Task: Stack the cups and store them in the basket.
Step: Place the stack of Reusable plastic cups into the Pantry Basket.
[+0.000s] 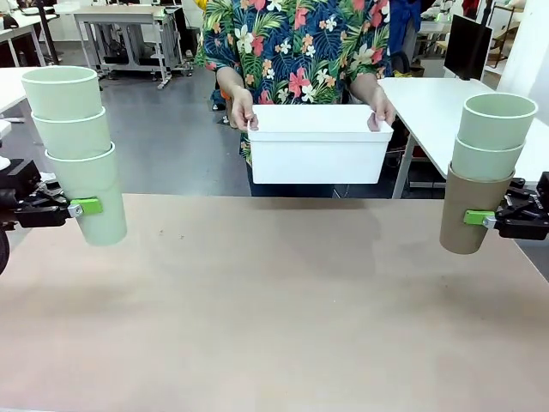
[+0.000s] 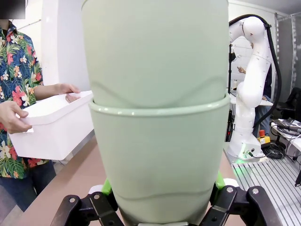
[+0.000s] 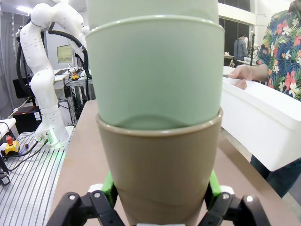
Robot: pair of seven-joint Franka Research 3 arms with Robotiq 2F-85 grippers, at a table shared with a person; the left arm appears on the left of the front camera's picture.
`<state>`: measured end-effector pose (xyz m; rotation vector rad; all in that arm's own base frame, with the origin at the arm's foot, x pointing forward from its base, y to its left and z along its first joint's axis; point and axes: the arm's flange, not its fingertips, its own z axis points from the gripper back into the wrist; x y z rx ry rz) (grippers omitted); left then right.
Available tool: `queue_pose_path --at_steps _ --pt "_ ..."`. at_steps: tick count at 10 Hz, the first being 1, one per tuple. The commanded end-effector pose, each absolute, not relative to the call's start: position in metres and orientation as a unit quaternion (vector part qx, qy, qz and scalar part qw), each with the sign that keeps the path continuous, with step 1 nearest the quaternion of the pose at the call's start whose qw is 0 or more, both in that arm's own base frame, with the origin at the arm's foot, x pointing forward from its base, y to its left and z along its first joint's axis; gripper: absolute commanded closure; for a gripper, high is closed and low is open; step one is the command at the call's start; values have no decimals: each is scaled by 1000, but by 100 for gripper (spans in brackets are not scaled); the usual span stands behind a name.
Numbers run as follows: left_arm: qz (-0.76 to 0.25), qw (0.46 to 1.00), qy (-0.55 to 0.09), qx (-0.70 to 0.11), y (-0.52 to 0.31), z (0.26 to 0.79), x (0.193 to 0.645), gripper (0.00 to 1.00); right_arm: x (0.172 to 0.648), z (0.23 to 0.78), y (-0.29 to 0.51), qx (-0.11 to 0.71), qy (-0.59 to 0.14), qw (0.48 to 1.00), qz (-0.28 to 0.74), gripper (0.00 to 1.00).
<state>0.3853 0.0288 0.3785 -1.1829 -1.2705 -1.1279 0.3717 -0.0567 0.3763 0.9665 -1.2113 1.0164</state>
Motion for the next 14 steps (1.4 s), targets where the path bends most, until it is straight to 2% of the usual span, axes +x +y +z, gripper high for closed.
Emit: queue_pose_path --at_steps 1,14 --pt "-474 501 -531 -493 31 381 383 14 371 380 -56 416 -528 595 442 13" --pt "-474 501 -531 -493 31 381 383 14 371 380 -56 416 -528 595 442 13"
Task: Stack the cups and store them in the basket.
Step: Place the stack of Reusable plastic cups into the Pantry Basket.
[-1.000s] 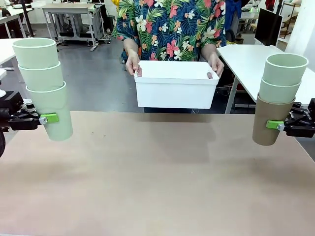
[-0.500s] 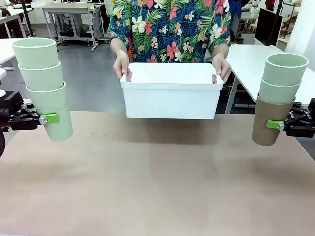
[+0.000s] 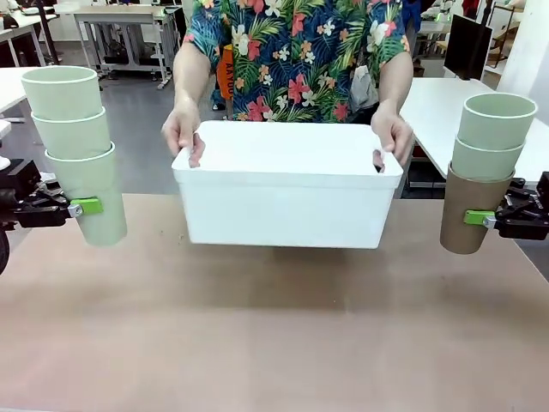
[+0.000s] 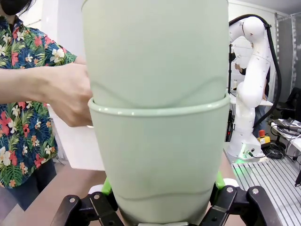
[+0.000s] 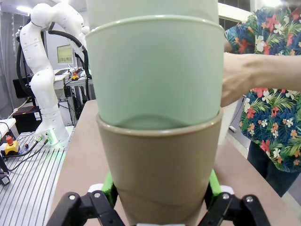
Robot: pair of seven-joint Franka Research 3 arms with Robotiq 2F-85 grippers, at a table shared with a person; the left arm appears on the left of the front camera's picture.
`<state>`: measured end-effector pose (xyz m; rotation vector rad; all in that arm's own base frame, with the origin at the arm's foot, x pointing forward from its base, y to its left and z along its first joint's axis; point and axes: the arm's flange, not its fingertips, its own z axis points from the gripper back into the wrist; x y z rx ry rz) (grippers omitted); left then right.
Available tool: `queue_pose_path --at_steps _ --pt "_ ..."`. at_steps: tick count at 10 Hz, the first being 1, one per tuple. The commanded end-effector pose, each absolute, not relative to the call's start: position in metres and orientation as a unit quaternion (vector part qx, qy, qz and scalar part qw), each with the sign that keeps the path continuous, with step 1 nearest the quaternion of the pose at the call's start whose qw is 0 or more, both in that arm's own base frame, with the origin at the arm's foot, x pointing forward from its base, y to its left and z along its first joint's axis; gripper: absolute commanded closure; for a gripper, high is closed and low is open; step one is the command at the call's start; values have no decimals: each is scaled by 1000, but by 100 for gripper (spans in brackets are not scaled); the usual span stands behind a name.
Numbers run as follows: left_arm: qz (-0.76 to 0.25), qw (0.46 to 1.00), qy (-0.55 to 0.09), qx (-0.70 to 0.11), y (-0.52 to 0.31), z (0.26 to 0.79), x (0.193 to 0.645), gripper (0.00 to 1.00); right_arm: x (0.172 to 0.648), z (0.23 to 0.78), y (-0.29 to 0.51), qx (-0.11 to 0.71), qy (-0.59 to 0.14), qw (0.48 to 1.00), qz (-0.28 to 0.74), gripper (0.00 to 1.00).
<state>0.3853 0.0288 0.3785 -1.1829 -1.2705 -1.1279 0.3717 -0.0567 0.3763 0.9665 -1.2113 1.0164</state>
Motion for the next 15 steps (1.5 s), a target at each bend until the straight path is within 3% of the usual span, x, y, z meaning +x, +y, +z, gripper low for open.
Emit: queue_pose_path --at_steps 1,15 --pt "-474 501 -531 -493 31 381 383 14 371 380 -56 416 -528 595 442 13" --pt "-474 501 -531 -493 31 381 383 14 371 380 -56 416 -528 595 442 13"
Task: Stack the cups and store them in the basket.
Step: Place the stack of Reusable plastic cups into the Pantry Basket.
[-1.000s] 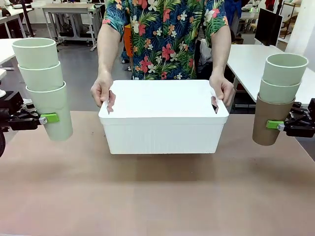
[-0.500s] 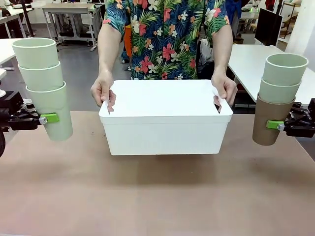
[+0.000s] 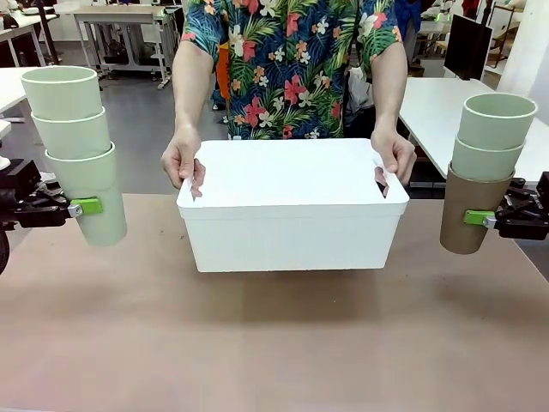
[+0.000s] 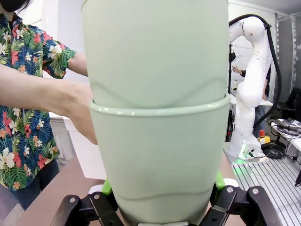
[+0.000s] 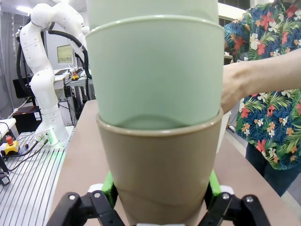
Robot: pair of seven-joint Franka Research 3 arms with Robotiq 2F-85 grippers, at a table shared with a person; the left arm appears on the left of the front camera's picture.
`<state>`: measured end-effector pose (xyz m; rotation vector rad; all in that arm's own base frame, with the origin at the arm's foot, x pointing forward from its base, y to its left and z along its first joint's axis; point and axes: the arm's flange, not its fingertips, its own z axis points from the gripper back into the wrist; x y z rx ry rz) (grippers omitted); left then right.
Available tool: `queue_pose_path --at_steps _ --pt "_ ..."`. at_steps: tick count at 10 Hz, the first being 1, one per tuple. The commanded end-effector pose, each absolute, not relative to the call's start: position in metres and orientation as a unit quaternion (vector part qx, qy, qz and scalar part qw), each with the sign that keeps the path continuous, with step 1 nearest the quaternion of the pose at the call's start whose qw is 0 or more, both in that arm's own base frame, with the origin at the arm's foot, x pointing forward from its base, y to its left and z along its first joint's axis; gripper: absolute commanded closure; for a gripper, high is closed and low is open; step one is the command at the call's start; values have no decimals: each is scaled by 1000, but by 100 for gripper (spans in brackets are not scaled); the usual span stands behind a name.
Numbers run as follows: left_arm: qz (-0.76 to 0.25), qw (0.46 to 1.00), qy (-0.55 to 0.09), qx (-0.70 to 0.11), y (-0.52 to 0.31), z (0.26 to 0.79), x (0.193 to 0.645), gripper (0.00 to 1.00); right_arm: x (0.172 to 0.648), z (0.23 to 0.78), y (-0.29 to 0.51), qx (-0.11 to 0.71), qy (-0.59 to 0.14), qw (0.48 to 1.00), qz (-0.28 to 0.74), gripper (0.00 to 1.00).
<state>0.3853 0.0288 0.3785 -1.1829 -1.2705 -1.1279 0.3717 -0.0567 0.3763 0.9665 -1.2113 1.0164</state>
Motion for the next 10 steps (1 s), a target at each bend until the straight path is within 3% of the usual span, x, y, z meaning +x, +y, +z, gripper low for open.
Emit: queue_pose_path --at_steps 1,10 --pt "-474 501 -531 -493 31 381 383 14 371 380 -56 416 -528 595 442 13" --pt "-474 501 -531 -493 31 381 383 14 371 380 -56 416 -528 595 442 13"
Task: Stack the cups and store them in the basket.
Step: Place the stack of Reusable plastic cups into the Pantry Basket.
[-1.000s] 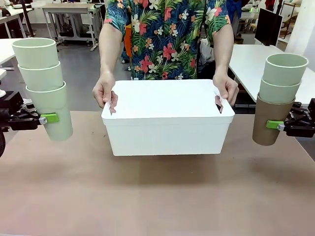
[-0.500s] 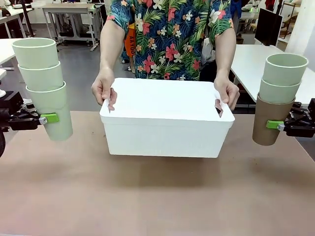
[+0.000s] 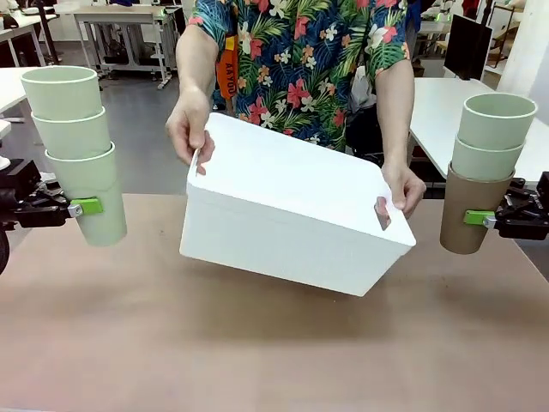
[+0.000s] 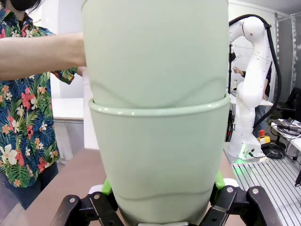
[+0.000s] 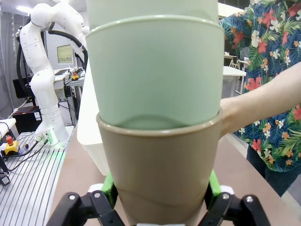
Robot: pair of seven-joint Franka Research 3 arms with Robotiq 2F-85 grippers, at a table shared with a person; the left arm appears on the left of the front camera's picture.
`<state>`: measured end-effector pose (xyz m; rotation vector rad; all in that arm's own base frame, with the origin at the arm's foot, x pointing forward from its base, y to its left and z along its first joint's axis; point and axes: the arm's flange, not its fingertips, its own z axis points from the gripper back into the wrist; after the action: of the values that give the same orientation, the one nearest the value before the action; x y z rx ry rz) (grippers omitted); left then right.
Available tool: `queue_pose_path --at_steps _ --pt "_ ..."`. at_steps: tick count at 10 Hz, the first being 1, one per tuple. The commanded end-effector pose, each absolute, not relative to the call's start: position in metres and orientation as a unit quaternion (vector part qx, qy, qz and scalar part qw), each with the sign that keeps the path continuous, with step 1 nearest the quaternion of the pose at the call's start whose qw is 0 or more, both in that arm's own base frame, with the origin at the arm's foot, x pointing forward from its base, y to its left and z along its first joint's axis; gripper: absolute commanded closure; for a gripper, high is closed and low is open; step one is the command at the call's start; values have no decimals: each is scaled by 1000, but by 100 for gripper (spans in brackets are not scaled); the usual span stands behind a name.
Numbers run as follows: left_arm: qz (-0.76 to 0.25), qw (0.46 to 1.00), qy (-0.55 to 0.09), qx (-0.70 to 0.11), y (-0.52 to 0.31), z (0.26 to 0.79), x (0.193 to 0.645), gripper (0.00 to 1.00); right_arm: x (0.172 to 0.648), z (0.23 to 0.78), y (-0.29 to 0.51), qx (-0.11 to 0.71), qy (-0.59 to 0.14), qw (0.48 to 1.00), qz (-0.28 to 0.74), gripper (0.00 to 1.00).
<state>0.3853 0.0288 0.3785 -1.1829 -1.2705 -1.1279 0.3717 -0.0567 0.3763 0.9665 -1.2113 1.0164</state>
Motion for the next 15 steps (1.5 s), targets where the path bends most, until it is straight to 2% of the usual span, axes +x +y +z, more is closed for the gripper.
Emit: queue_pose_path --at_steps 1,2,4,8,11,15 --pt "-474 501 -531 -493 31 381 383 14 371 380 -56 416 -528 595 442 13" --pt "-474 501 -531 -493 31 381 383 14 372 376 -57 417 -523 601 439 13" --pt "-474 501 -531 -493 31 381 383 14 376 402 -46 420 -523 616 414 13" --pt "-474 501 -531 -493 31 381 383 14 385 486 -6 413 -503 642 404 13" --pt "-474 501 -531 -493 31 381 383 14 372 542 50 386 -493 648 433 13" --pt "-474 501 -531 -493 31 381 383 14 362 548 148 331 -452 666 493 13"
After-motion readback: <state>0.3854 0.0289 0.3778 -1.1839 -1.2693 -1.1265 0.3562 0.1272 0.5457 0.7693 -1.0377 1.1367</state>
